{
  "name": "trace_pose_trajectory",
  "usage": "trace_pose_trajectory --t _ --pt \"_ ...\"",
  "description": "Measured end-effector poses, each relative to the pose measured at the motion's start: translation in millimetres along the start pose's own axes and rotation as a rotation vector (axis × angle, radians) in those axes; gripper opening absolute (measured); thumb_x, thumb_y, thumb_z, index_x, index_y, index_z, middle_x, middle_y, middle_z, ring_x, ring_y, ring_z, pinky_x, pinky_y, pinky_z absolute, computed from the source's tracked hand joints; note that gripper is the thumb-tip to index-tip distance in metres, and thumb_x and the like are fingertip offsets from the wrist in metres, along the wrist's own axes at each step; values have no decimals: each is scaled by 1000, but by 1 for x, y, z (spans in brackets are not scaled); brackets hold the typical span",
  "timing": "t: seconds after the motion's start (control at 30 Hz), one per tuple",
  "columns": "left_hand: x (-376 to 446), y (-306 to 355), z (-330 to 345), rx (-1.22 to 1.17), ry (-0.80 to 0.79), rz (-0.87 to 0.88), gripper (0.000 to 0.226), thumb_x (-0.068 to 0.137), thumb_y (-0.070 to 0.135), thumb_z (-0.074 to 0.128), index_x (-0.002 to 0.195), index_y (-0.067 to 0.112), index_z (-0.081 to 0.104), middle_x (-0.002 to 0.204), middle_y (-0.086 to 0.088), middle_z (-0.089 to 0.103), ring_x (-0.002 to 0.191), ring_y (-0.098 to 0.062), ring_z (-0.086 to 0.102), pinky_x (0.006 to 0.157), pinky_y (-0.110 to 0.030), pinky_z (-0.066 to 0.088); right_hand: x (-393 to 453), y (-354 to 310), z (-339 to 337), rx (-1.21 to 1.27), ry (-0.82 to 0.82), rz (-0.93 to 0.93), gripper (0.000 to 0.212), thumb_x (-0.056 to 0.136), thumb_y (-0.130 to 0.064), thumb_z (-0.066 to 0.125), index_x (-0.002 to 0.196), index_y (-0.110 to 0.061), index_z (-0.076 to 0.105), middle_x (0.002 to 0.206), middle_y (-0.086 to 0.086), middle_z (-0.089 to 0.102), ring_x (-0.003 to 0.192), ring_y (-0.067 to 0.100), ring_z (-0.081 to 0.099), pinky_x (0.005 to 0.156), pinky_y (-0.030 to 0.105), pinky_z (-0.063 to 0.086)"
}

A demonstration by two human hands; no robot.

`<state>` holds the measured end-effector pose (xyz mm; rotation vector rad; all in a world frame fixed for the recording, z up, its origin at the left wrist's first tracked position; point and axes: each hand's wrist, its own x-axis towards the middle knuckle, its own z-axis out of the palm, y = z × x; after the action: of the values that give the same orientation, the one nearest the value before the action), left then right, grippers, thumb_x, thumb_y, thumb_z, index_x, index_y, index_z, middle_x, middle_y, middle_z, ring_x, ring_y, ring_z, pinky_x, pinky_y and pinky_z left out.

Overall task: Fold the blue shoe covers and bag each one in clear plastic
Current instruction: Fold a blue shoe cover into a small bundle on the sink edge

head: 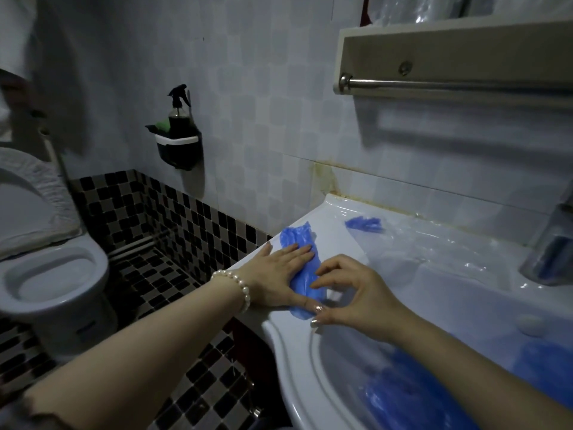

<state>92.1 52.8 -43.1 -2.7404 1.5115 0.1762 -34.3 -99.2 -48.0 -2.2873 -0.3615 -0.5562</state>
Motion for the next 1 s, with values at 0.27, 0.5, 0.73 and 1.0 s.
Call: trace_pose_trajectory --t 0.27,0.5,0.73,1.0 --pt "1 1 -11 -132 -103 -30 116 64 83 48 151 28 -5 157 14 -11 143 -3 -12 115 -44 -14 -9 -1 21 54 101 44 40 55 -39 83 91 -22 75 83 -14 65 77 8 59 72 17 46" --pt "3 -3 -40 -477 -344 -52 114 51 53 56 151 28 8 158 15 -5 141 0 -12 110 -38 -20 -6 1 27 38 134 54 23 68 -39 70 69 -16 74 79 -13 65 85 4 57 76 14 44" --pt "2 -4 -30 -300 -291 -35 112 58 53 55 151 30 -2 157 14 -10 141 -1 -15 111 -41 -19 11 -11 23 -219 -56 426 35 91 -27 54 56 -24 53 91 -11 51 102 10 37 79 26 18" --pt "0 -2 -31 -461 -257 -53 105 59 54 54 151 32 8 157 17 -2 140 3 -12 111 -38 -19 8 -19 25 -154 123 500 28 72 -27 73 53 -26 52 45 -19 53 56 7 52 91 35 37"
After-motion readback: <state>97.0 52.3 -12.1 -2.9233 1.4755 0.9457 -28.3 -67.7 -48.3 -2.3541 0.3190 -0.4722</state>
